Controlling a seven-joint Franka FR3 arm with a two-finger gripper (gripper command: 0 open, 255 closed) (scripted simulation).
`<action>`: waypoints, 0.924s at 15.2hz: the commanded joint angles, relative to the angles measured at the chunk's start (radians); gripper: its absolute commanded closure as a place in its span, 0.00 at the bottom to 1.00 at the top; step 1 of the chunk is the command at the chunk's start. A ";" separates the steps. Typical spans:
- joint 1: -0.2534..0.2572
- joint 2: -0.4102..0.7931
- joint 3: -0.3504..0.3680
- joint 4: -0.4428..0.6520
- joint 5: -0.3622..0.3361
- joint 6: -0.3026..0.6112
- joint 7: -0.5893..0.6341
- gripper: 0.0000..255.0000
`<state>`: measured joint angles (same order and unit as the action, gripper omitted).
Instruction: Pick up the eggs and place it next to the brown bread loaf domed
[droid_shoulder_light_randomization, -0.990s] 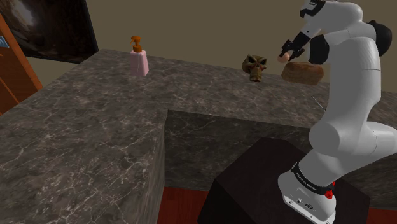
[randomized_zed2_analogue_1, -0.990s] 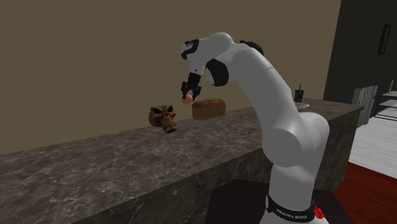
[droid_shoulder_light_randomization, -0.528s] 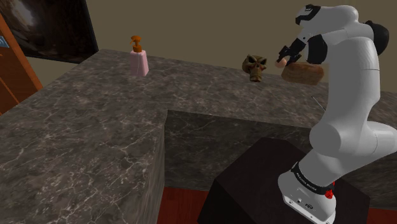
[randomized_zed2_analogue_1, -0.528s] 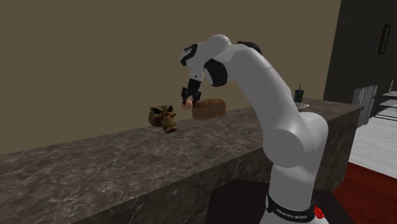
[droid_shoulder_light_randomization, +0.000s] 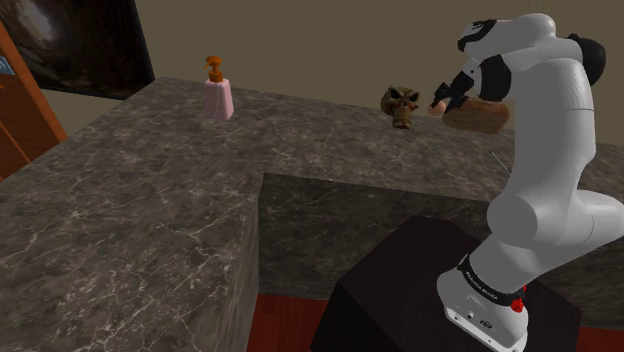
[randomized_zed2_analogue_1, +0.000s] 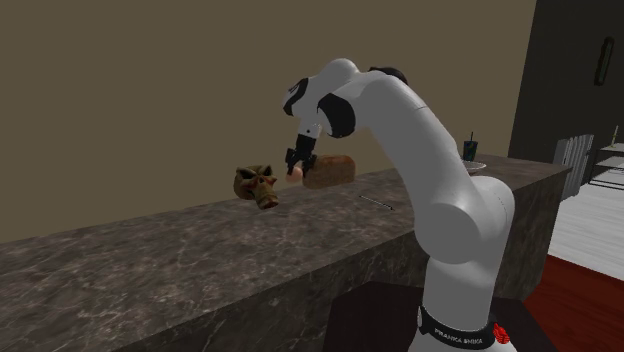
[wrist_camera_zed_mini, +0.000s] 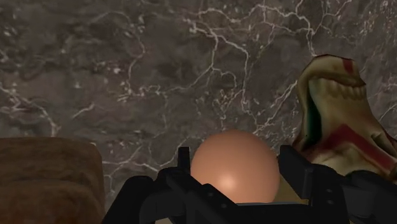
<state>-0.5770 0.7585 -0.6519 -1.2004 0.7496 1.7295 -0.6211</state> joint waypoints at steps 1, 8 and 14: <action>-0.001 0.011 0.004 -0.008 0.006 0.017 -0.008 1.00; 0.006 0.041 0.017 -0.058 0.027 0.085 -0.041 1.00; 0.006 0.041 0.017 -0.058 0.027 0.085 -0.041 1.00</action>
<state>-0.5713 0.7993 -0.6348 -1.2587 0.7768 1.8140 -0.6619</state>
